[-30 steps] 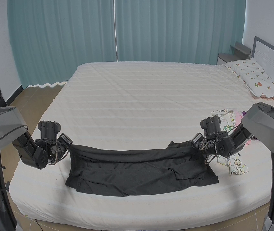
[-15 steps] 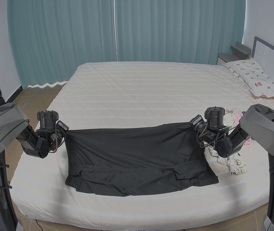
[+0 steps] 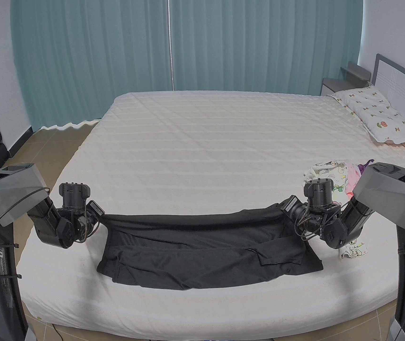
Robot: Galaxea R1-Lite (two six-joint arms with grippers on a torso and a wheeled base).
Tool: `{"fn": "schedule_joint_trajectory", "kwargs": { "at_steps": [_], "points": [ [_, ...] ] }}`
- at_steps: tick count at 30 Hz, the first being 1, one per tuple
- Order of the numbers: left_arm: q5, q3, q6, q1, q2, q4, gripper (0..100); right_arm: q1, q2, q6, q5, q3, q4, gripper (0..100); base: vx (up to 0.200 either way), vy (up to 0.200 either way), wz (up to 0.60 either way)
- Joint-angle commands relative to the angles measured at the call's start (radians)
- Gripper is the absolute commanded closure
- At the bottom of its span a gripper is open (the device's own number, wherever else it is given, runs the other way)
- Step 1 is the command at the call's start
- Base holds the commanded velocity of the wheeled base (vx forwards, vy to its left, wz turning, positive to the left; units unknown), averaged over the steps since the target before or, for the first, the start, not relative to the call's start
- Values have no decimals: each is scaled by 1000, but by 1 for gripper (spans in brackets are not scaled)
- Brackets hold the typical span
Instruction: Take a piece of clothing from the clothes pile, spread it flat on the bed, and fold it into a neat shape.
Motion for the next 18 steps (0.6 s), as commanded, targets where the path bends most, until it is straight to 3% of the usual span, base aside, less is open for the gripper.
{"fn": "schedule_joint_trajectory", "kwargs": {
  "at_steps": [1,18],
  "points": [
    [-2,60,29,-4,0,1,100,1,-7,-34,18,53,2,100,0,0,0],
    [-5,221,92,-64,-19,-2,100,-42,-4,-108,19,79,85,100,0,0,0]
  ]
}}
